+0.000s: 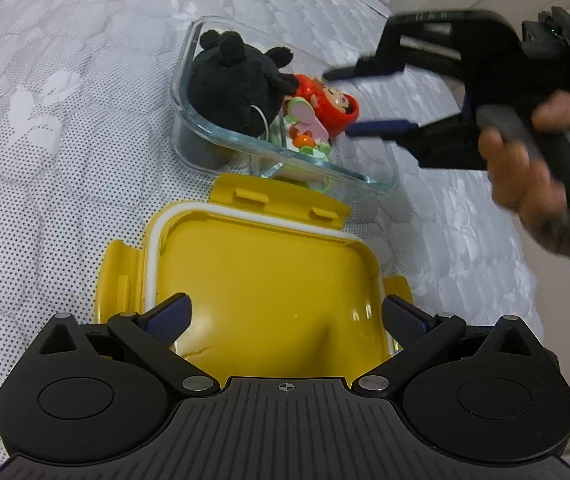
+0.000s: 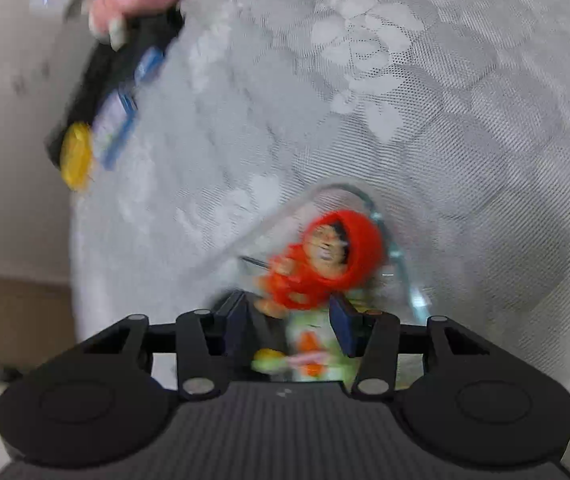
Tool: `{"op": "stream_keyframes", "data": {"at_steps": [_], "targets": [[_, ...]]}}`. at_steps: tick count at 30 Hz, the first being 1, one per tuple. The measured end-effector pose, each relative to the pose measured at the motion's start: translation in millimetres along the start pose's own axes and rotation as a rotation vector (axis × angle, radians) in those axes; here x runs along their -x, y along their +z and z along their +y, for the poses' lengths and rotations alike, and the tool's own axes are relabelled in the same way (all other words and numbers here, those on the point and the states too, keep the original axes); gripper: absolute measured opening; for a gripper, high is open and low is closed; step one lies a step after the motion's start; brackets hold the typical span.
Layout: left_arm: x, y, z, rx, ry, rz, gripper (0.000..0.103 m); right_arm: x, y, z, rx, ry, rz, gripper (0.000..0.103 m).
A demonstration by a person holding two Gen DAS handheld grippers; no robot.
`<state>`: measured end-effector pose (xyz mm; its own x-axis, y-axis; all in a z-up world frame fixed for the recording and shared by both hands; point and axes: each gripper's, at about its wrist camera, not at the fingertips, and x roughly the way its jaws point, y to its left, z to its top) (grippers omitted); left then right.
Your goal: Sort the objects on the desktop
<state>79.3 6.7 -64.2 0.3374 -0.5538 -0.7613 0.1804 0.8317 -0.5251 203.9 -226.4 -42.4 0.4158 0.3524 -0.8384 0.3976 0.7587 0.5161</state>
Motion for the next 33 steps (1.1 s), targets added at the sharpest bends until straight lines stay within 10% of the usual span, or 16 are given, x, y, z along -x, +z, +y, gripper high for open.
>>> {"op": "stream_keyframes", "data": {"at_steps": [9, 19, 23, 26, 33], "targets": [[0, -1, -4, -0.034, 0.013, 0.006, 0.103, -18, -15, 6, 0.175, 0.015, 0.085, 0.07], [1, -2, -5, -0.042, 0.022, 0.008, 0.103, 15, -26, 48, 0.578, -0.191, -0.015, 0.022], [2, -2, -5, -0.044, 0.022, 0.01, 0.103, 26, -28, 58, 0.645, -0.23, -0.035, 0.025], [2, -1, -4, -0.035, 0.017, 0.009, 0.103, 24, -26, 56, 0.618, -0.217, -0.016, 0.046], [0, -2, -5, -0.041, 0.019, 0.011, 0.103, 5, -31, 53, 0.638, -0.265, 0.001, 0.047]]}}
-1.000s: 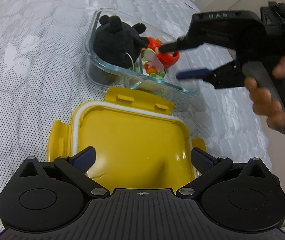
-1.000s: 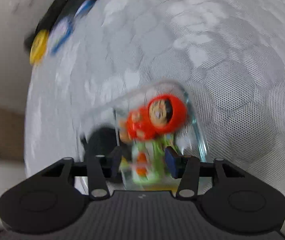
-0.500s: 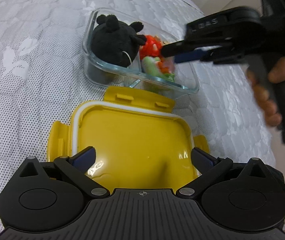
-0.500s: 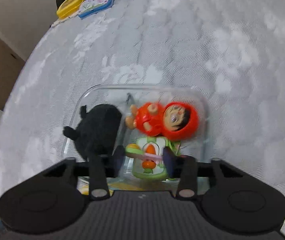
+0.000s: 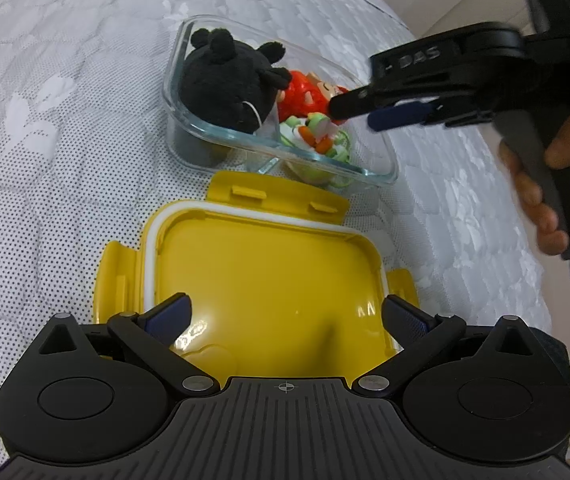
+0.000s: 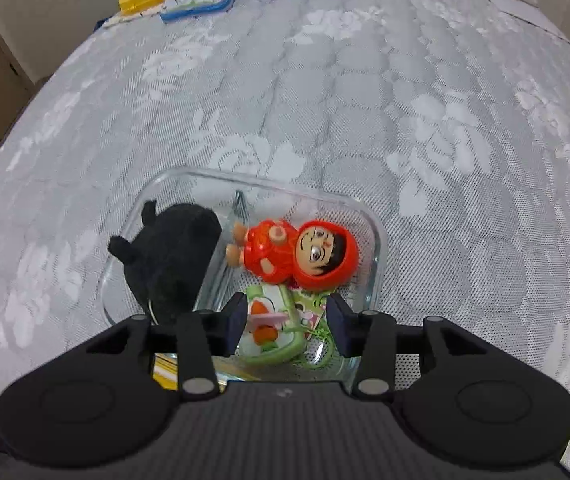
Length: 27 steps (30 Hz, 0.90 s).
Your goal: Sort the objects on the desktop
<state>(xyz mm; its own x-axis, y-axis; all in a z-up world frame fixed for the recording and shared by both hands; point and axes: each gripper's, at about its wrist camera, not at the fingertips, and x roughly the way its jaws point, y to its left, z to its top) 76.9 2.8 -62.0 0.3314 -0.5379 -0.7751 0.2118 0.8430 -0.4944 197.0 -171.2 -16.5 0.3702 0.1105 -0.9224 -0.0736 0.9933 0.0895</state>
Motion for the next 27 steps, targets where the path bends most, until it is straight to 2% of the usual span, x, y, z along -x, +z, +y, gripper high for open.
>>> {"op": "stream_keyframes", "data": {"at_steps": [1, 4, 6, 8, 13, 16, 18, 20, 21, 25, 27], "targets": [[0, 0, 0, -0.001, 0.0, 0.0, 0.103, -5, -1, -2, -0.025, 0.015, 0.014, 0.047], [-1, 0, 0, 0.002, -0.001, 0.0, 0.103, -29, -3, -16, -0.167, 0.106, 0.084, 0.063], [-1, 0, 1, 0.002, -0.002, 0.0, 0.103, -41, -5, -25, -0.251, 0.152, 0.103, 0.049], [-1, 0, 1, 0.002, -0.002, 0.0, 0.103, -36, -4, -23, -0.217, 0.148, 0.069, 0.04], [-2, 1, 0, -0.001, 0.003, -0.001, 0.103, 3, -2, -12, -0.037, 0.011, -0.042, 0.039], [-2, 0, -1, -0.01, 0.008, 0.0, 0.103, 12, -1, -9, -0.007, -0.038, -0.052, 0.039], [-2, 0, -2, -0.012, 0.009, 0.0, 0.103, 6, -4, -5, -0.013, -0.008, -0.044, 0.039], [-1, 0, -1, -0.01, 0.008, -0.001, 0.103, 3, -5, -8, -0.069, 0.09, -0.054, 0.041], [0, 0, 0, -0.007, 0.007, -0.002, 0.103, 4, -5, -9, -0.099, 0.108, -0.073, 0.041], [-2, 1, 0, -0.001, 0.008, -0.002, 0.103, 20, -2, 0, -0.028, -0.038, -0.159, 0.042], [-2, 1, -1, -0.007, 0.011, -0.001, 0.103, 24, -4, 3, -0.023, 0.021, -0.158, 0.042]]}}
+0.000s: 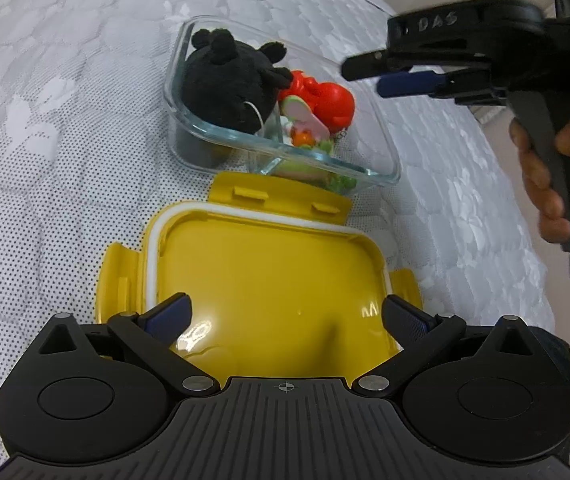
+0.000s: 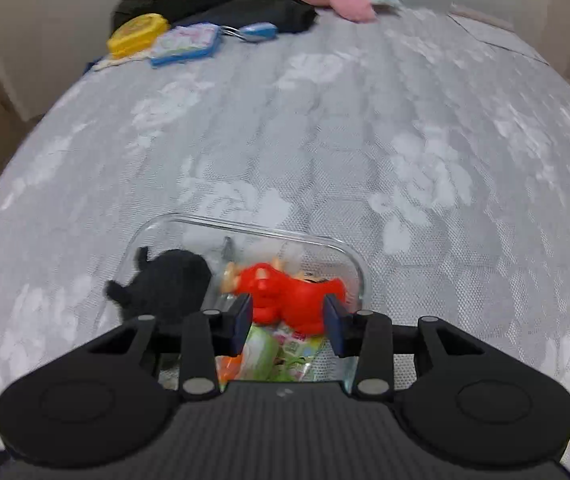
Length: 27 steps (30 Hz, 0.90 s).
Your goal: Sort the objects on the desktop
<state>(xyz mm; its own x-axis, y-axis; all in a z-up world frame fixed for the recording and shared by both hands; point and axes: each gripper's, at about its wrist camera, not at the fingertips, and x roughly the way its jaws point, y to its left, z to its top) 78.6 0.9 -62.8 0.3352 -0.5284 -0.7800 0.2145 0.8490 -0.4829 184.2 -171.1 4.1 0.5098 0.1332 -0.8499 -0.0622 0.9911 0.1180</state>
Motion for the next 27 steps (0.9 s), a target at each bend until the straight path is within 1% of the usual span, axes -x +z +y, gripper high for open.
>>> {"op": "stream_keyframes", "data": {"at_steps": [3, 5, 7, 8, 9, 10, 11, 13, 17, 20, 24, 27], "targets": [[0, -1, -1, -0.01, 0.004, 0.001, 0.103, -7, -4, 0, -0.071, 0.119, 0.039, 0.042], [0, -1, 0, -0.006, 0.001, 0.001, 0.103, -19, -7, 5, -0.081, 0.138, 0.07, 0.042], [1, -1, 1, 0.001, -0.004, 0.0, 0.103, -33, -11, 10, -0.041, 0.113, 0.121, 0.041], [1, -1, 2, 0.004, -0.006, 0.0, 0.103, -38, -12, 12, -0.009, 0.068, 0.145, 0.04], [1, -1, 2, 0.008, -0.007, 0.0, 0.103, -43, -14, 12, 0.024, 0.017, 0.158, 0.043], [1, -1, 2, 0.009, -0.008, -0.001, 0.103, -44, -17, 10, 0.038, -0.006, 0.164, 0.043], [1, 0, 2, 0.009, -0.007, -0.001, 0.103, -43, -18, 6, 0.025, -0.013, 0.171, 0.043], [2, 0, 1, 0.006, -0.006, -0.001, 0.103, -38, -19, -3, -0.017, -0.007, 0.158, 0.043], [2, -1, 1, -0.002, -0.005, 0.0, 0.103, -27, -15, 2, 0.018, -0.05, 0.122, 0.043], [3, 0, 4, 0.014, -0.015, -0.005, 0.103, -20, -12, 0, -0.001, 0.003, 0.131, 0.046], [2, 3, 11, 0.047, -0.027, -0.026, 0.103, -3, -13, -2, 0.006, -0.012, 0.092, 0.046], [3, 4, 14, 0.065, -0.022, -0.044, 0.103, 13, -20, -7, -0.014, -0.005, 0.086, 0.046]]}}
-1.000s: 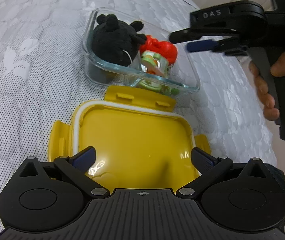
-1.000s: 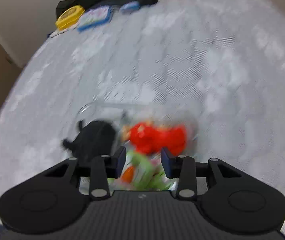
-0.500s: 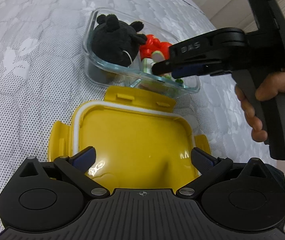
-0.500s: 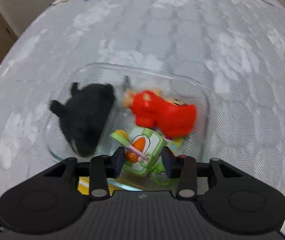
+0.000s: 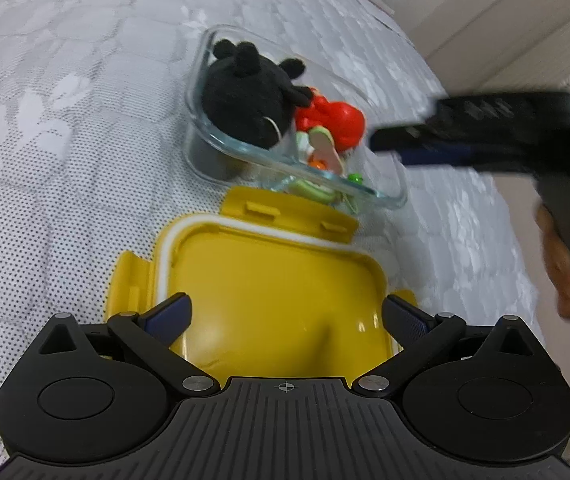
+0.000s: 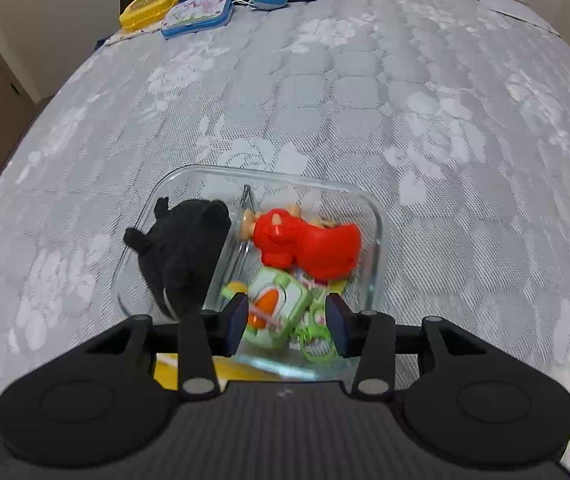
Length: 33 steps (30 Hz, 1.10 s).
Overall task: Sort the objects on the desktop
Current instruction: 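Move the right gripper from the container to the yellow lid's tab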
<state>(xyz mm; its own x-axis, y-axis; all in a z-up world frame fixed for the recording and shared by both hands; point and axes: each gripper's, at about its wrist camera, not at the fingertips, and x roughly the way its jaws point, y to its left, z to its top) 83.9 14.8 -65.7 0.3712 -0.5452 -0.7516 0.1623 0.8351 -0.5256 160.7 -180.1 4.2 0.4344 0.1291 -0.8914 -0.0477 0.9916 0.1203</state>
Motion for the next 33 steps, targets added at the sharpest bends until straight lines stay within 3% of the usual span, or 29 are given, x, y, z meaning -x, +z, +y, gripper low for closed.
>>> {"op": "stream_keyframes", "data": {"at_steps": [4, 7, 11, 15, 18, 20, 24, 27, 29, 33], "targets": [[0, -1, -6, -0.037, 0.045, -0.005, 0.103, 20, -21, -9, -0.031, 0.009, -0.02, 0.046], [3, -6, -20, -0.126, 0.105, -0.025, 0.103, 33, -45, -18, -0.081, 0.029, -0.041, 0.052], [17, -14, -36, -0.224, 0.142, -0.099, 0.103, 43, -80, -23, -0.094, 0.011, -0.077, 0.061], [26, -20, -45, -0.273, 0.219, -0.161, 0.103, 43, -109, -41, -0.226, 0.036, -0.098, 0.067], [29, -23, -48, -0.289, 0.272, -0.161, 0.103, 38, -124, -46, -0.282, 0.058, -0.104, 0.074], [28, -24, -48, -0.293, 0.295, -0.144, 0.103, 33, -131, -47, -0.305, 0.052, -0.111, 0.084], [34, -35, -54, -0.344, 0.289, -0.113, 0.103, 32, -133, -52, -0.349, -0.018, -0.103, 0.089], [32, -43, -69, -0.465, 0.325, -0.069, 0.103, 31, -133, -52, -0.318, 0.016, -0.083, 0.086], [31, -50, -79, -0.556, 0.343, -0.041, 0.103, 28, -133, -45, -0.273, 0.033, -0.063, 0.074], [35, -66, -102, -0.78, 0.404, 0.01, 0.103, 21, -131, -29, -0.17, -0.02, -0.04, 0.073]]}}
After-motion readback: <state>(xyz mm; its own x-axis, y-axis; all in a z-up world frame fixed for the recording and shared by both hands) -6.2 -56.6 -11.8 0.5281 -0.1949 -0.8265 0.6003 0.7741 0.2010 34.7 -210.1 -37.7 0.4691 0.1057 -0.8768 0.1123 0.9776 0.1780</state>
